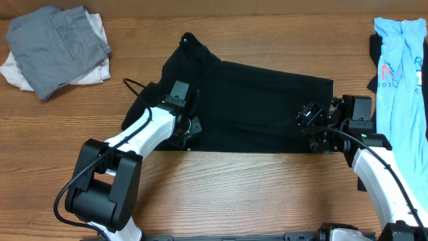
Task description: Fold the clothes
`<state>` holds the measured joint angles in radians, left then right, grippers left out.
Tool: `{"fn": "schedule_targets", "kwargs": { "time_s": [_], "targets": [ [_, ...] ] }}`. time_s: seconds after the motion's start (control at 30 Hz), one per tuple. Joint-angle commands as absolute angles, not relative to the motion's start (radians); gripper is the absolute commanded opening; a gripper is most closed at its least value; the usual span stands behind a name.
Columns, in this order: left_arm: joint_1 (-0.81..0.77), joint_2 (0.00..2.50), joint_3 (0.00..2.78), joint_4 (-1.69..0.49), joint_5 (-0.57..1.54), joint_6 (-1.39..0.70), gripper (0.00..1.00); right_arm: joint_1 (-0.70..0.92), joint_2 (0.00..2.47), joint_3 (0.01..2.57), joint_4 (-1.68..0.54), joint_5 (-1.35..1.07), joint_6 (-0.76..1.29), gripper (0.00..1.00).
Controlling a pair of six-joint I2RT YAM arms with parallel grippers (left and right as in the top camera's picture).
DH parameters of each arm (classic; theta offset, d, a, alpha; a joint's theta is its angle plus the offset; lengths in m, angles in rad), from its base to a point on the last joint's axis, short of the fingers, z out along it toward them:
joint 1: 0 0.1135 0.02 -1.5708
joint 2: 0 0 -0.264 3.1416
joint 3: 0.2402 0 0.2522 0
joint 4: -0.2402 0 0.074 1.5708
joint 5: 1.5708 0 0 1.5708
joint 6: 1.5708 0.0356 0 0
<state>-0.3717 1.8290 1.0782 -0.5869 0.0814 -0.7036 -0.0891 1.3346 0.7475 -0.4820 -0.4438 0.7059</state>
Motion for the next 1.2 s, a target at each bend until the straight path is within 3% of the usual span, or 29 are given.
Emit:
{"fn": "schedule_targets", "kwargs": {
  "time_s": [0.0,0.13,0.27,0.4,0.73,0.8,0.83,0.87,0.9,1.17],
  "targets": [
    [-0.366,1.842,1.123,-0.592,0.069,-0.672,0.52,-0.085,1.336,0.770,-0.479,-0.427,0.698,0.89],
    [-0.366,1.842,1.170,-0.633,0.062,-0.657,0.38,-0.085,1.336,0.770,-0.482,-0.426,0.698,0.89],
    [-0.366,1.842,1.201,-0.651,0.047,-0.642,0.37,-0.085,1.336,0.770,-0.482,-0.426,0.698,0.89],
    [-0.366,1.842,1.208,-0.638,0.040,-0.642,0.16,-0.085,1.336,0.770,-0.485,-0.426,0.698,0.89],
    [-0.367,1.844,1.208,-0.527,-0.019,-0.604,0.15,-0.085,1.336,0.770,-0.485,-0.419,0.698,0.89],
    [-0.367,1.844,1.208,-0.503,-0.039,-0.595,0.24,-0.085,1.336,0.770,-0.487,-0.419,0.698,0.89],
    [-0.367,1.844,1.208,-0.488,-0.041,-0.577,0.45,-0.085,1.336,0.770,-0.488,-0.419,0.698,0.89],
    [-0.367,1.844,1.208,-0.478,-0.041,-0.561,0.79,-0.085,1.336,0.770,-0.490,-0.419,0.698,0.89],
    [-0.367,1.844,1.208,-0.472,-0.041,-0.547,0.98,-0.085,1.336,0.770,-0.491,-0.419,0.698,0.89],
    [-0.358,1.826,1.240,-0.592,-0.062,-0.449,1.00,-0.085,1.336,0.770,-0.537,-0.350,0.698,0.89]
  ]
}}
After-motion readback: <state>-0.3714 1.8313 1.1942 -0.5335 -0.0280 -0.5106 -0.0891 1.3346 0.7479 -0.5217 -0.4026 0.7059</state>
